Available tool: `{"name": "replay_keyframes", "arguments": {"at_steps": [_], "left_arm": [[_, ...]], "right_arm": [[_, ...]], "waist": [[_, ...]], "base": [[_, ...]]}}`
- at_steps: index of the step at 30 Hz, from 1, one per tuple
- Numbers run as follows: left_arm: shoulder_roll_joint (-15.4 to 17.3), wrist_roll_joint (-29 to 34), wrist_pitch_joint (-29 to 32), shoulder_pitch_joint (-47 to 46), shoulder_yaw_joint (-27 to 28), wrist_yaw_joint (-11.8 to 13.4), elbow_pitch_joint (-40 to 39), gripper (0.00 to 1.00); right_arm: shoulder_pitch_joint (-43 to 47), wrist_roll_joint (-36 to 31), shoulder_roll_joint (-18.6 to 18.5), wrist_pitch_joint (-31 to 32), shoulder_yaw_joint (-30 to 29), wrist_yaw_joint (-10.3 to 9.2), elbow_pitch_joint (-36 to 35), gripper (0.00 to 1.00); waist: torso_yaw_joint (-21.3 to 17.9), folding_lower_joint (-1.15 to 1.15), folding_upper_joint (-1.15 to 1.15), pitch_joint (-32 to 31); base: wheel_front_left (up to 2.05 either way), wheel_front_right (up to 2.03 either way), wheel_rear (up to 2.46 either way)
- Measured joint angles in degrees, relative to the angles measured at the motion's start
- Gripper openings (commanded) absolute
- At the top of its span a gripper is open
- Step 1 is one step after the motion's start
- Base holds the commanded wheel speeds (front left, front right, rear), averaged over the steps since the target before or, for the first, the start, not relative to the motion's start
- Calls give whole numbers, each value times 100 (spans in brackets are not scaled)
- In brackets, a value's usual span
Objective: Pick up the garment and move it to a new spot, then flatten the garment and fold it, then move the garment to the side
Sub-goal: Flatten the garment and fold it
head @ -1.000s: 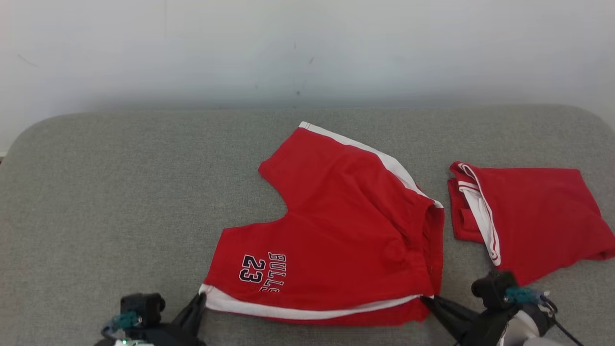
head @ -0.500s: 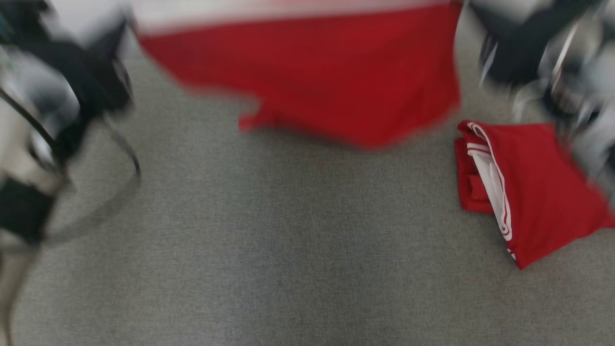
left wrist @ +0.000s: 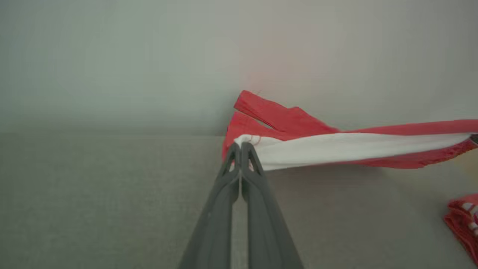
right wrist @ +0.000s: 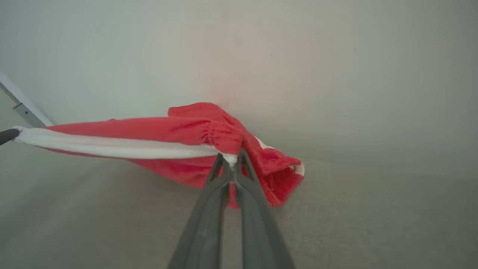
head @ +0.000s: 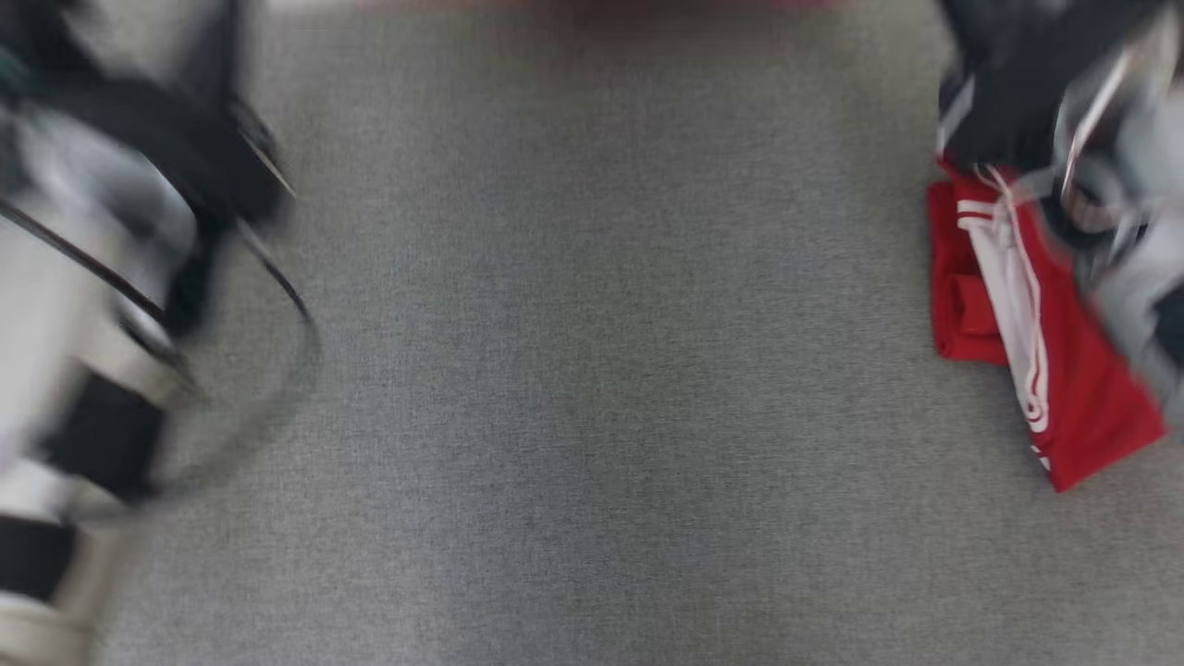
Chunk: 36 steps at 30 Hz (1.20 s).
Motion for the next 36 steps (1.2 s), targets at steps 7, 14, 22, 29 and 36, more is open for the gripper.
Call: {"name": "replay_keyframes", "arguments": {"at_steps": [7,14,22,29,36], "left_arm": [[-419,-14,-454,1343,-411,-81,287,0],[-417,22,-783,2040,-538,-82,589,0],[-481,5,-1061,2970,-702,-132,710,0],[-476,-27,-1113,3789,-883,-178,713,0],[-343,-31,-1160,4677,-962,-53,523,0]], "right_arm": [[1589,209,-73,-532,219,67,200,0],[2609,341,145,-996,449,100,208,0],[3599,506,91,-1162,573,102,35,0],[4312,494,-100,-1184,878,107,-227,0],[4949,478,-204,-1213,1036,108,-539,0]], "waist": [[121,-2,-1,-29],[168,-4,-1,-485],[259,-5,-2,-1118],[322,-5,-2,-1705],[245,-4,-3,-2368]], "base": [[0,0,0],[0,0,0],[0,0,0],[0,0,0],[0,0,0]]}}
